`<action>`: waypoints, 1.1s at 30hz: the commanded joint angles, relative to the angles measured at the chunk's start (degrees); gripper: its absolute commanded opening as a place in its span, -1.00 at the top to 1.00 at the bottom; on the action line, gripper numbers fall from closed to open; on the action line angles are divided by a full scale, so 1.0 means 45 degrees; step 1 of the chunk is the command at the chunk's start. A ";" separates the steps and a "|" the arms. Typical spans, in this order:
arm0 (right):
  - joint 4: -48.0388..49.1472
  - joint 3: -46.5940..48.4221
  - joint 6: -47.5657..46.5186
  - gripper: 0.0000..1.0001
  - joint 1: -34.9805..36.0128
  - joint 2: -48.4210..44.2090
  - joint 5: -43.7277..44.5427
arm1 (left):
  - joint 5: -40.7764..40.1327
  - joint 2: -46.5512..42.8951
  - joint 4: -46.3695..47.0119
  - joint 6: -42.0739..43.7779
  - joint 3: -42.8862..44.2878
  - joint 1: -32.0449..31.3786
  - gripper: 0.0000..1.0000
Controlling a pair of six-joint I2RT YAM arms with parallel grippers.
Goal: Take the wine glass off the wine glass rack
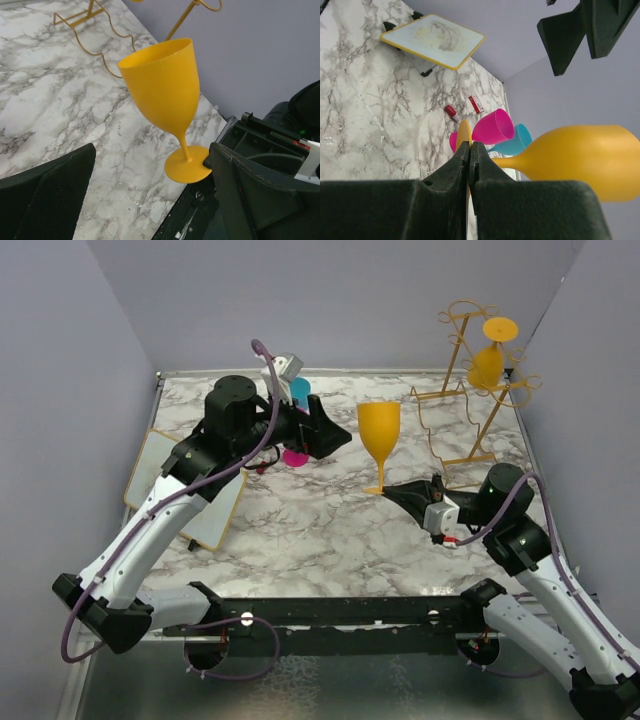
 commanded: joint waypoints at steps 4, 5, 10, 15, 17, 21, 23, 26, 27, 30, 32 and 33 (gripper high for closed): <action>-0.0246 -0.0025 -0.0681 0.97 0.0444 -0.0089 0.0630 | 0.3343 0.1205 0.0881 0.0265 0.0410 0.0424 -0.98; -0.0290 -0.0027 -0.0771 0.97 0.0526 -0.0096 0.0708 | 0.3508 0.1405 0.0925 0.0178 0.0530 0.0440 -0.98; -0.0541 0.0003 -0.1035 0.97 0.0997 -0.0012 0.1143 | 0.4474 0.2400 0.1461 -0.0366 0.0980 0.0436 -0.98; -0.0426 -0.0114 -0.1079 0.97 0.1109 -0.0089 0.1239 | 0.5136 0.3157 0.1576 -0.0614 0.1415 0.0444 -0.98; -0.0420 -0.0105 -0.1076 0.97 0.1146 -0.0072 0.1234 | 0.5397 0.3416 0.1604 -0.0848 0.1534 0.0406 -0.98; -0.0402 -0.0099 -0.1080 0.97 0.1222 -0.0032 0.1246 | 0.5350 0.3611 0.1619 -0.0922 0.1626 0.0347 -0.98; -0.0403 -0.0094 -0.1099 0.97 0.1234 -0.0041 0.1276 | 0.5268 0.3708 0.1608 -0.0978 0.1642 0.0308 -0.98; -0.0440 -0.0072 -0.1133 0.97 0.1283 -0.0011 0.1297 | 0.5071 0.3831 0.1609 -0.1006 0.1666 0.0241 -0.96; -0.0453 -0.0050 -0.1122 0.97 0.1295 -0.0001 0.1297 | 0.4988 0.3850 0.1611 -0.1021 0.1676 0.0217 -0.96; -0.0500 -0.0017 -0.1138 0.97 0.1340 0.0062 0.1297 | 0.4679 0.3977 0.1574 -0.0956 0.1747 0.0029 -0.95; -0.0531 0.0008 -0.1143 0.97 0.1363 0.0086 0.1315 | 0.4518 0.4096 0.1434 -0.0860 0.1845 -0.0097 -0.94; -0.0541 -0.0003 -0.1139 0.97 0.1380 0.0077 0.1331 | 0.4409 0.4137 0.1328 -0.0797 0.1901 -0.0155 -0.94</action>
